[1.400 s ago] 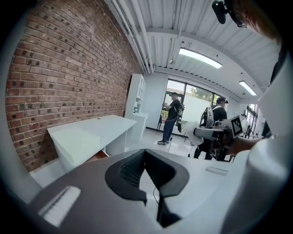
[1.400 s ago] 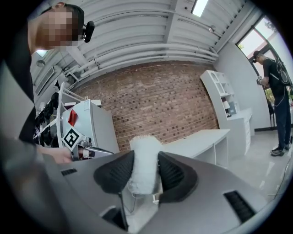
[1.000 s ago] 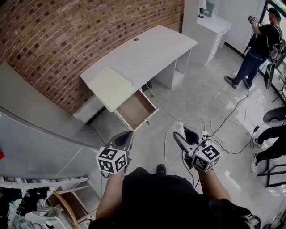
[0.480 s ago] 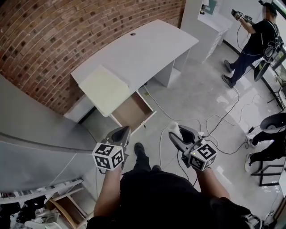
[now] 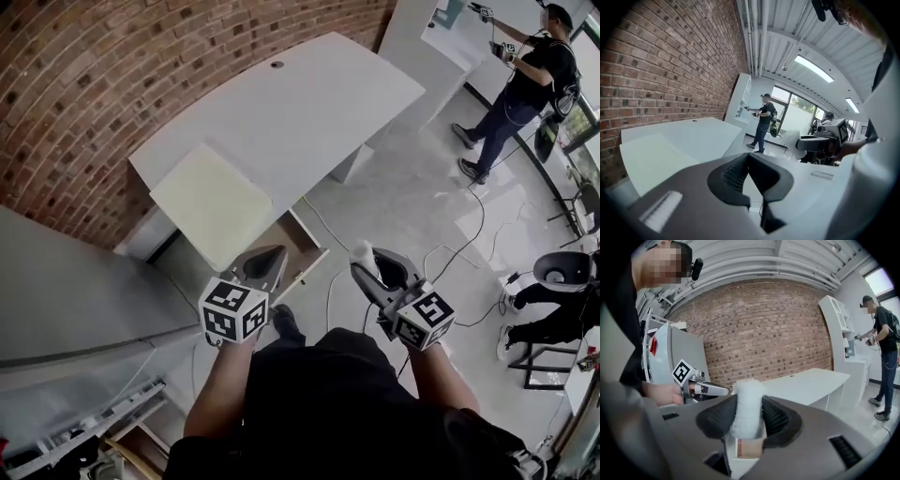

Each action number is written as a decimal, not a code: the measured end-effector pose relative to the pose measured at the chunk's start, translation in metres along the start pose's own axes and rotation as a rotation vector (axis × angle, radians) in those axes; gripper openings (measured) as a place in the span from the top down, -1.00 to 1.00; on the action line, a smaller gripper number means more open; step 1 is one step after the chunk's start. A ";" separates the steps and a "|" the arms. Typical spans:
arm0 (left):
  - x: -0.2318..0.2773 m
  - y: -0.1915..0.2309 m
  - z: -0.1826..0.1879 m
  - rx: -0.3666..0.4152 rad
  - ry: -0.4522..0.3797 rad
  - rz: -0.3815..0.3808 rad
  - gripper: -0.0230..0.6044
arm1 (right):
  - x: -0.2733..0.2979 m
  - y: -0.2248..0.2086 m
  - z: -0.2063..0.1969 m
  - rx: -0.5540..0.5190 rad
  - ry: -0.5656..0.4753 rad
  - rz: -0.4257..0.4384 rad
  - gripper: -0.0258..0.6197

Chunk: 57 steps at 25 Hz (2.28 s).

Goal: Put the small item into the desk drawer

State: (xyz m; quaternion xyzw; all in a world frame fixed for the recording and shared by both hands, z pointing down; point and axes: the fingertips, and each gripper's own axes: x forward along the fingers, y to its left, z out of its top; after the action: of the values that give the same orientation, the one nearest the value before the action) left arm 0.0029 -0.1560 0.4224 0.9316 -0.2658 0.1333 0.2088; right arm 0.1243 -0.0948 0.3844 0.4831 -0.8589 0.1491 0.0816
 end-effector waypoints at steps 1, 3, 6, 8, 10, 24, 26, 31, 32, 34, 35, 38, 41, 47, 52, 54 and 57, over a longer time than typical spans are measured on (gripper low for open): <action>0.003 0.007 0.002 0.005 0.007 0.001 0.89 | 0.008 0.000 0.001 -0.003 0.001 0.004 0.44; 0.008 0.018 0.004 0.000 0.018 0.010 0.89 | 0.019 -0.002 -0.003 0.000 0.014 0.017 0.44; 0.013 0.028 0.007 -0.018 0.023 0.041 0.89 | 0.029 -0.008 -0.008 0.022 0.035 0.050 0.44; 0.018 0.034 0.006 -0.042 0.026 0.063 0.89 | 0.038 -0.014 -0.013 0.034 0.054 0.074 0.44; 0.024 0.035 0.001 -0.081 0.026 0.068 0.89 | 0.045 -0.017 -0.019 0.035 0.076 0.102 0.44; 0.052 0.029 -0.059 -0.165 0.123 0.066 0.89 | 0.070 -0.020 -0.076 0.078 0.191 0.192 0.44; 0.054 0.029 -0.067 -0.180 0.131 0.068 0.89 | 0.072 -0.021 -0.080 0.078 0.205 0.196 0.44; 0.064 0.028 -0.084 -0.194 0.163 0.051 0.89 | 0.077 -0.026 -0.093 0.084 0.240 0.203 0.44; 0.067 0.028 -0.087 -0.194 0.168 0.047 0.89 | 0.079 -0.028 -0.097 0.086 0.248 0.203 0.44; 0.074 0.028 -0.091 -0.196 0.175 0.039 0.89 | 0.083 -0.033 -0.106 0.092 0.266 0.204 0.44; 0.078 0.028 -0.093 -0.196 0.176 0.035 0.89 | 0.086 -0.035 -0.111 0.095 0.276 0.205 0.44; 0.088 0.029 -0.098 -0.195 0.173 0.024 0.89 | 0.095 -0.042 -0.126 0.101 0.306 0.203 0.44; 0.097 0.030 -0.109 -0.205 0.183 0.016 0.89 | 0.102 -0.049 -0.142 0.115 0.335 0.196 0.44; 0.105 0.037 -0.132 -0.234 0.201 0.021 0.89 | 0.120 -0.061 -0.175 0.100 0.401 0.201 0.44; 0.101 0.043 -0.150 -0.255 0.232 0.032 0.89 | 0.144 -0.068 -0.201 0.077 0.450 0.210 0.44; 0.101 0.047 -0.155 -0.263 0.240 0.036 0.89 | 0.154 -0.070 -0.213 0.071 0.474 0.218 0.44; 0.102 0.052 -0.164 -0.278 0.253 0.036 0.89 | 0.173 -0.069 -0.226 0.063 0.496 0.232 0.44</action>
State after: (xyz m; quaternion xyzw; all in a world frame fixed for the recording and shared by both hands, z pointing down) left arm 0.0355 -0.1649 0.6195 0.8648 -0.2698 0.2151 0.3647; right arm 0.0918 -0.1923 0.6588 0.3326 -0.8572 0.2978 0.2566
